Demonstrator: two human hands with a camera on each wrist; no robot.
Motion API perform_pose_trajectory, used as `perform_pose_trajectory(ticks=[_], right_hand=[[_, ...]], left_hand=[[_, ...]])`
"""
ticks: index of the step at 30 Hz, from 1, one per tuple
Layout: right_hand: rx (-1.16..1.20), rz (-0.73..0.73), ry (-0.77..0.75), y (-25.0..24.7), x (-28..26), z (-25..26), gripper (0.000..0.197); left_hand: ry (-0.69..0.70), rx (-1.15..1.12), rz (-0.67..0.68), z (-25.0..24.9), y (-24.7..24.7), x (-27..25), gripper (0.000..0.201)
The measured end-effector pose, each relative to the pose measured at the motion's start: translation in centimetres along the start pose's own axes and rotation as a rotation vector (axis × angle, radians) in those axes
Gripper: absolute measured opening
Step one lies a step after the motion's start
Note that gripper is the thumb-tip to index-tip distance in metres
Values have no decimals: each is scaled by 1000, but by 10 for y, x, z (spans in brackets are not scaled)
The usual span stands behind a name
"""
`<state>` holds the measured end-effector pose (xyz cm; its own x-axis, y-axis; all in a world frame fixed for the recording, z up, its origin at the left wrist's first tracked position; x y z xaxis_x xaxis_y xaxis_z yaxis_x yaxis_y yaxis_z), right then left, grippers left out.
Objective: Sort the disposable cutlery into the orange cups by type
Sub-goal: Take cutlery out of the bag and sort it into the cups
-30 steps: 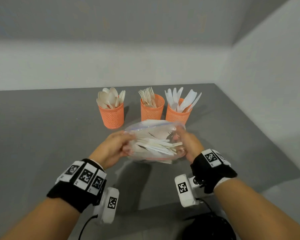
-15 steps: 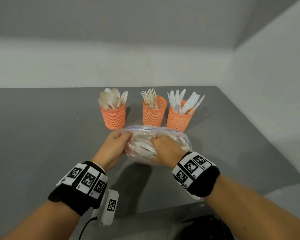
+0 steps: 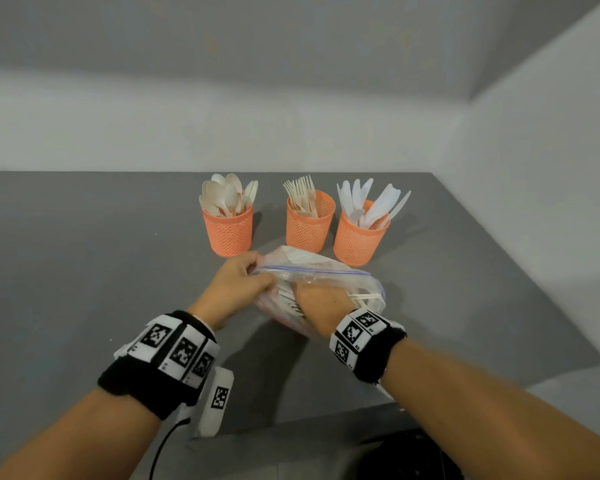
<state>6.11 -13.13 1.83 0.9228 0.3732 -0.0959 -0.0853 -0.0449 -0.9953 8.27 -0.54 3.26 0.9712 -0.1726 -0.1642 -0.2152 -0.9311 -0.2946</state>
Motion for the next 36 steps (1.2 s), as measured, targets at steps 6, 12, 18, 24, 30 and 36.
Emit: perform_pose_trajectory(ticks=[6, 12, 18, 24, 30, 36], right_hand=[[105, 22, -13, -14, 2, -31, 12], [78, 234, -5, -14, -1, -23, 26], [128, 152, 31, 6, -3, -6, 47], [243, -35, -63, -27, 1, -29, 38], [456, -51, -82, -41, -9, -44, 30], [997, -120, 63, -44, -18, -62, 53]], left_hand=[[33, 42, -29, -5, -18, 4, 20], [-119, 241, 84, 11, -17, 10, 22], [-85, 143, 64, 2, -3, 2, 19], [-52, -54, 71, -13, -18, 2, 19], [118, -34, -62, -23, -27, 12, 14], [249, 107, -47, -20, -12, 20, 22]])
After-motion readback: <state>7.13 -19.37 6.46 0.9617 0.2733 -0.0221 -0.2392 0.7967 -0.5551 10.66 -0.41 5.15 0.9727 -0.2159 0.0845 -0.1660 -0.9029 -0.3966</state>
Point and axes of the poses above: each hand's wrist, its own x-axis towards the middle knuckle, its own y-axis out of the palm, z = x × y, the point moved 5 cm from there along x, towards the middle knuckle, and after that the axes turned 2 degrees about -y, right-handed, at the moved point
